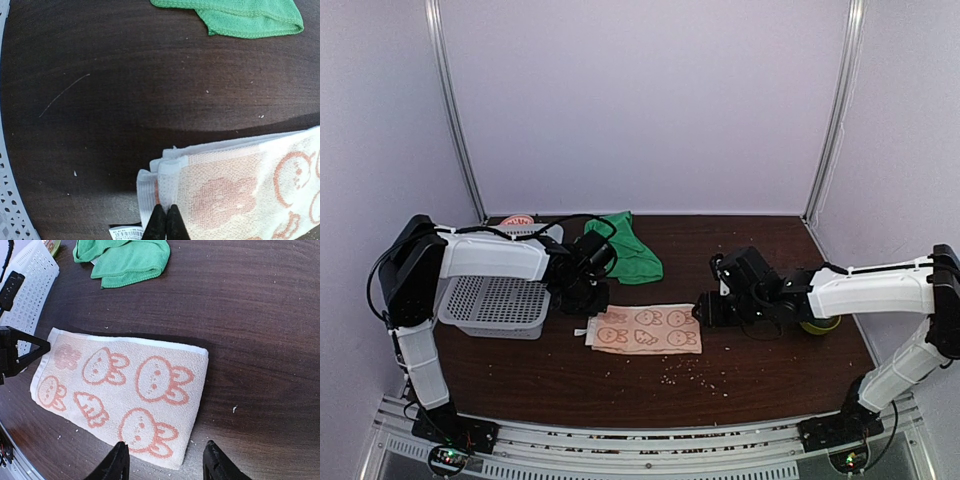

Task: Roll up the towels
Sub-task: Smooth out the towel at the center of the board.

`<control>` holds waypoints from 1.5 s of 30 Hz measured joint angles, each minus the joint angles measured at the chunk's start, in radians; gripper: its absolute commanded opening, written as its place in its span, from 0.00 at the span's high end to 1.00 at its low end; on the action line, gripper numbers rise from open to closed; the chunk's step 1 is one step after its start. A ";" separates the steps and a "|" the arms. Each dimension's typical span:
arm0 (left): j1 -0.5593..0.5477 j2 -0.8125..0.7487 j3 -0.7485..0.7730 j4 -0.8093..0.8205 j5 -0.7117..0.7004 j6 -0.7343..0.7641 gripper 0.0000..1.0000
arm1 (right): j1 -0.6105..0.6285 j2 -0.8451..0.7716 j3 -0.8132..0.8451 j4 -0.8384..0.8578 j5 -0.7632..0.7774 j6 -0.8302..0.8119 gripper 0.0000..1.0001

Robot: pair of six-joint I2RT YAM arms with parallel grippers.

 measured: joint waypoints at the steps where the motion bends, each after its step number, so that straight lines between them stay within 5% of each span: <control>1: 0.000 0.000 -0.001 0.001 0.000 -0.002 1.00 | 0.000 0.005 -0.003 0.000 -0.002 0.005 0.48; 6: 0.000 0.002 -0.007 0.006 0.000 -0.002 0.97 | -0.001 0.029 -0.022 0.000 -0.024 0.031 0.42; 13: 0.000 0.000 -0.008 0.002 0.005 0.032 0.55 | -0.005 0.046 -0.029 0.005 -0.062 0.048 0.38; 18: -0.006 -0.051 0.021 -0.027 0.021 0.070 0.38 | -0.005 0.087 -0.029 0.007 -0.072 0.056 0.41; 29: -0.116 -0.143 0.144 -0.042 0.011 0.118 0.49 | -0.005 0.188 -0.011 0.014 -0.070 0.081 0.54; 40: -0.109 -0.050 0.077 -0.016 0.064 0.122 0.61 | -0.025 0.189 -0.041 0.019 -0.041 0.100 0.73; 45: -0.109 -0.046 0.008 0.008 0.093 0.129 0.67 | -0.034 0.180 -0.062 0.044 -0.040 0.103 0.72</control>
